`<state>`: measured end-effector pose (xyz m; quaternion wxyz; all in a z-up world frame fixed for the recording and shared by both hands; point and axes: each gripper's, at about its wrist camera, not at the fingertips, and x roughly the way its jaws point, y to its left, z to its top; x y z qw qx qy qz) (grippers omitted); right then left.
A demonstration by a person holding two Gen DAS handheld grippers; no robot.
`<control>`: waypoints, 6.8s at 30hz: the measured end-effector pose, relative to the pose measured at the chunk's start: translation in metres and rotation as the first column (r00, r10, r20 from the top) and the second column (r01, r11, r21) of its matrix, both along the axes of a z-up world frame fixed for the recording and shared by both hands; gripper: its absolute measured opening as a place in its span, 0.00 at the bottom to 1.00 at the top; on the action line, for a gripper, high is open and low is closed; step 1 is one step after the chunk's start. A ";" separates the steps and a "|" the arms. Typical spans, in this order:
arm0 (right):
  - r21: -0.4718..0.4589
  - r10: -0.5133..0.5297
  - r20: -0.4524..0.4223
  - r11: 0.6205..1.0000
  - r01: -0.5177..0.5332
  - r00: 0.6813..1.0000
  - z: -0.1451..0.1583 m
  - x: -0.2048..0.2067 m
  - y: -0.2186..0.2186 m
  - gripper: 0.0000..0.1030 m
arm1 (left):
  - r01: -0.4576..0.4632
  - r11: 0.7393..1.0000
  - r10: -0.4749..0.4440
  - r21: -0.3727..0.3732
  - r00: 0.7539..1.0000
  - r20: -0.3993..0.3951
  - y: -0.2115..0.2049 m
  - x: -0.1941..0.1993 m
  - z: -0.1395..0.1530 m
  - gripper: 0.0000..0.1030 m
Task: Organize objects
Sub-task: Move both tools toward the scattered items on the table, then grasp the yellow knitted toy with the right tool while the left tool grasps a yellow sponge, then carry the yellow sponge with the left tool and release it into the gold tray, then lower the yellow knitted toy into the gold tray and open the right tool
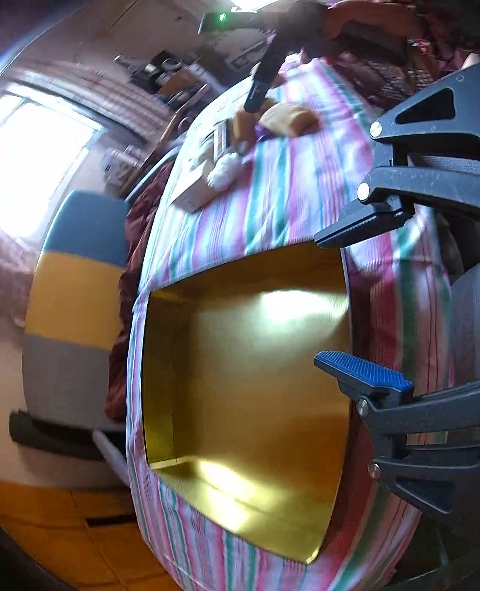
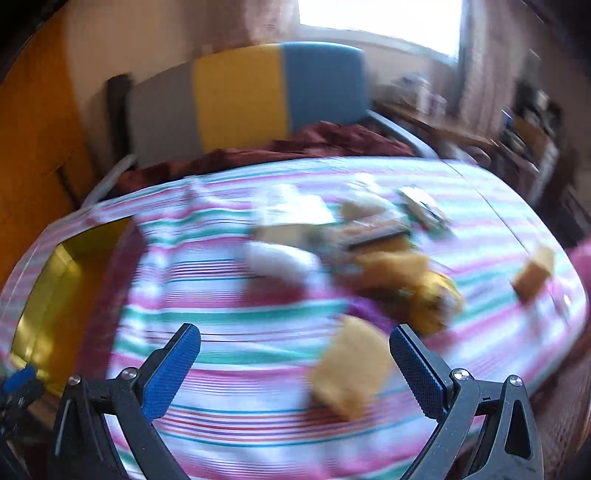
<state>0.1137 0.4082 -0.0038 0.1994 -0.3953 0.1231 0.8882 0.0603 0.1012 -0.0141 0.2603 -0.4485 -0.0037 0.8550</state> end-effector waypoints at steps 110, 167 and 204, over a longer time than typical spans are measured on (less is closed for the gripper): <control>0.078 0.025 -0.048 0.997 -0.021 0.999 -0.023 0.051 0.013 0.40 | 0.080 0.988 -0.063 0.135 0.990 -0.127 0.021 -0.046 -0.002 0.49; -0.097 0.632 0.082 0.775 -0.625 0.771 -0.033 -0.203 -0.234 0.41 | -0.447 0.892 0.448 0.060 0.894 0.005 -0.110 -0.119 -0.023 0.69; 0.026 0.532 -0.022 0.847 -0.531 0.847 -0.001 -0.139 -0.186 0.73 | -0.316 0.943 0.314 0.101 0.949 0.041 -0.061 -0.091 -0.023 0.69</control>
